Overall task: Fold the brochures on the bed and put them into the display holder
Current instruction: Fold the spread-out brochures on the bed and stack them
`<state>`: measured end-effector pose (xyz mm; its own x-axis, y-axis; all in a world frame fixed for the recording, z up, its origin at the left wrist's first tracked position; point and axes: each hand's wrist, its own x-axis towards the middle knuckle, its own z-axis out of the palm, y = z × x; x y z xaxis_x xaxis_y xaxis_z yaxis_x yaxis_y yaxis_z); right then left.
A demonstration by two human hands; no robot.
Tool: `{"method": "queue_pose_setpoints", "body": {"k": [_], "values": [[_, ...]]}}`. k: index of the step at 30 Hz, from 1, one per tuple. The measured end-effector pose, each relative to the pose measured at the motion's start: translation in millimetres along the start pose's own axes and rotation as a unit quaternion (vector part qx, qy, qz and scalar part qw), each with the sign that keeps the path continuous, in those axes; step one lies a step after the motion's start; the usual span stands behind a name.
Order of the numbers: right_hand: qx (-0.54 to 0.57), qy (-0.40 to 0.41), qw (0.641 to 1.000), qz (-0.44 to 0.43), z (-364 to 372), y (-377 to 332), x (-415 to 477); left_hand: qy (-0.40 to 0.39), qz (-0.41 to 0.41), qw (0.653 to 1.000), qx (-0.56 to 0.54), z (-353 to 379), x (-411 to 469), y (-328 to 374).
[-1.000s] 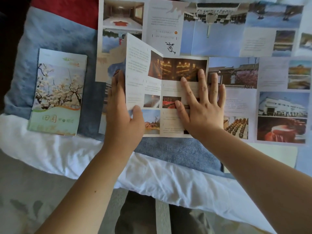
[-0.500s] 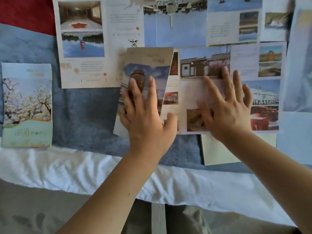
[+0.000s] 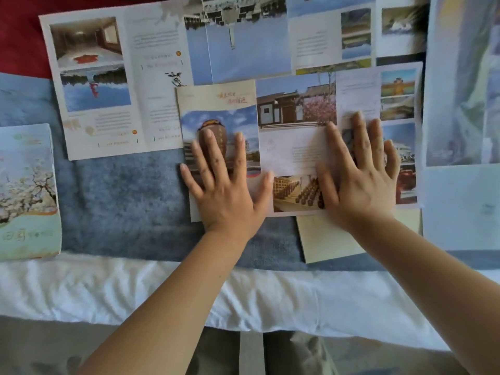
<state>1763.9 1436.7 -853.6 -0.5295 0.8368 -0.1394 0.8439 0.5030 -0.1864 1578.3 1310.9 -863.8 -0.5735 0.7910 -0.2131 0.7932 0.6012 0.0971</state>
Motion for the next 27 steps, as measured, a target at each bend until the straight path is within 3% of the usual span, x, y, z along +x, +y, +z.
{"method": "queue_pose_setpoints", "body": {"k": [9,18,27], "values": [[-0.014,-0.027,1.0,-0.004,3,-31,-9,0.026,0.018,0.999,0.022,0,-3,-34],[-0.045,-0.024,0.983,-0.176,25,-103,-6,0.025,-0.003,0.998,0.057,-15,-18,-161],[-0.038,-0.043,0.98,-0.189,41,-141,-1,0.058,-0.044,0.997,-0.027,-23,-31,-213]]}}
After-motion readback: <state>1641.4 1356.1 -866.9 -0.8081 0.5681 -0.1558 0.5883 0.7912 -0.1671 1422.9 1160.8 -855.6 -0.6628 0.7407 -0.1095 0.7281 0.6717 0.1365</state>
